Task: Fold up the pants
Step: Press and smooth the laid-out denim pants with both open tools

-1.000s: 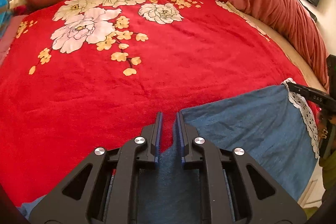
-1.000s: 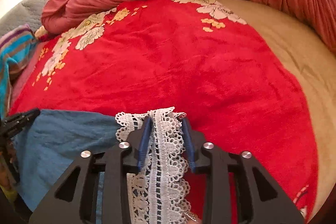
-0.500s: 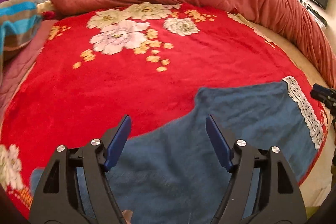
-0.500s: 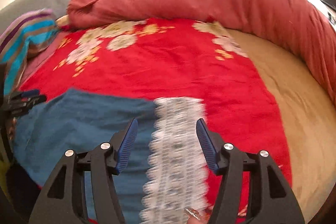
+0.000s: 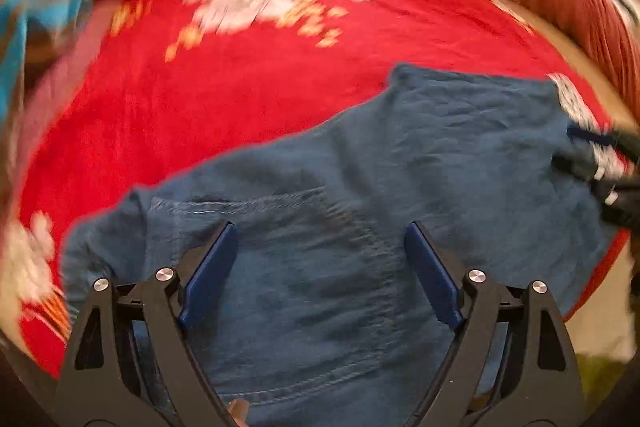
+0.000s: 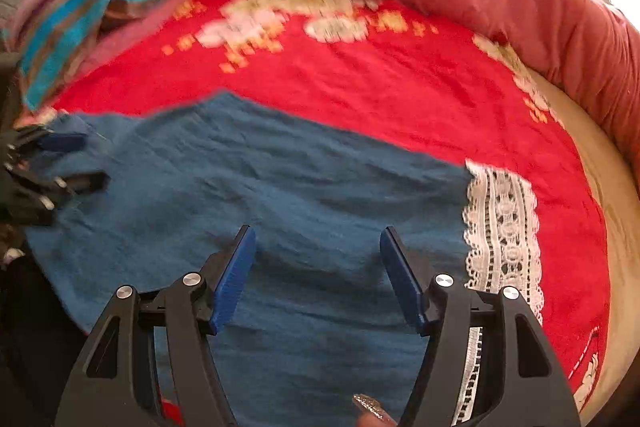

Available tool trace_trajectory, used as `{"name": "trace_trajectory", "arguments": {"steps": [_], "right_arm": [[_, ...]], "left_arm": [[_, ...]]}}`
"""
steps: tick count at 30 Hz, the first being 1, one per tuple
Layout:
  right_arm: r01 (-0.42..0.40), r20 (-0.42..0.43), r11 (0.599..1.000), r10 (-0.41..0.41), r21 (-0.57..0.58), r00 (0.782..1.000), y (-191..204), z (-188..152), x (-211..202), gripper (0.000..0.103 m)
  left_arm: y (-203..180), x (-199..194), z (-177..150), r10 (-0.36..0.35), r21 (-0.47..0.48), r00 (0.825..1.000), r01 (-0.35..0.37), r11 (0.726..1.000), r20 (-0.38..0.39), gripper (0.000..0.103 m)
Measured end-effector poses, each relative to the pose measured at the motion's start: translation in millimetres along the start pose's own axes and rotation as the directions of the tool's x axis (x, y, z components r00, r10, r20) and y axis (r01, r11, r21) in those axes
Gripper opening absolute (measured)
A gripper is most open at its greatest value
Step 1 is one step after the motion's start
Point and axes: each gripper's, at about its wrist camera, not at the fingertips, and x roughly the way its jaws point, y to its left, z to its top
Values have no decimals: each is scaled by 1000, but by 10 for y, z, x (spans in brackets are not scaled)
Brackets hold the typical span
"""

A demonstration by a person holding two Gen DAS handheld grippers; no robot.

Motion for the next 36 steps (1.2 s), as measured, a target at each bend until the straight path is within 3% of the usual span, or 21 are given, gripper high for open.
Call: {"name": "trace_trajectory", "arguments": {"steps": [2, 4, 7, 12, 16, 17, 21, 23, 29, 36], "right_arm": [[50, -53, 998, -49, 32, 997, -126, -49, 105, 64], [50, -56, 994, -45, 101, 997, -317, -96, 113, 64], [40, -53, 987, -32, 157, 998, -517, -131, 78, 63], [72, -47, 989, -66, 131, 997, -480, -145, 81, 65], [33, -1, 990, -33, 138, 999, -503, -139, -109, 67], [34, 13, 991, -36, 133, 999, -505, -144, -178, 71], [27, 61, 991, -35, 128, 998, -542, -184, -475, 71], [26, 70, 992, -34, 121, 997, -552, -229, -596, 71], [3, 82, 995, -11, 97, 997, -464, -373, -774, 71], [-54, 46, 997, 52, 48, 998, -212, -501, -708, 71]], "left_arm": [[185, 24, -12, -64, -73, 998, 63, 995, -8, 78], [261, 40, -33, -95, -93, 995, 94, 991, -8, 78], [247, 37, -50, -91, -79, 996, 90, 993, -7, 78], [202, 26, -43, -75, -67, 997, 74, 995, -7, 78], [-1, -148, -23, 42, 15, 997, -43, 999, 66, 79], [-78, -208, -26, 37, 41, 995, -41, 998, 88, 79], [-453, -451, -59, -22, 138, 988, 1, 990, 155, 79], [-643, -504, -101, -36, 179, 986, 6, 984, 163, 88], [-1005, -444, -187, -25, 242, 989, -11, 970, 145, 89], [-1053, -199, -340, -23, 233, 999, 13, 972, 41, 89]]}}
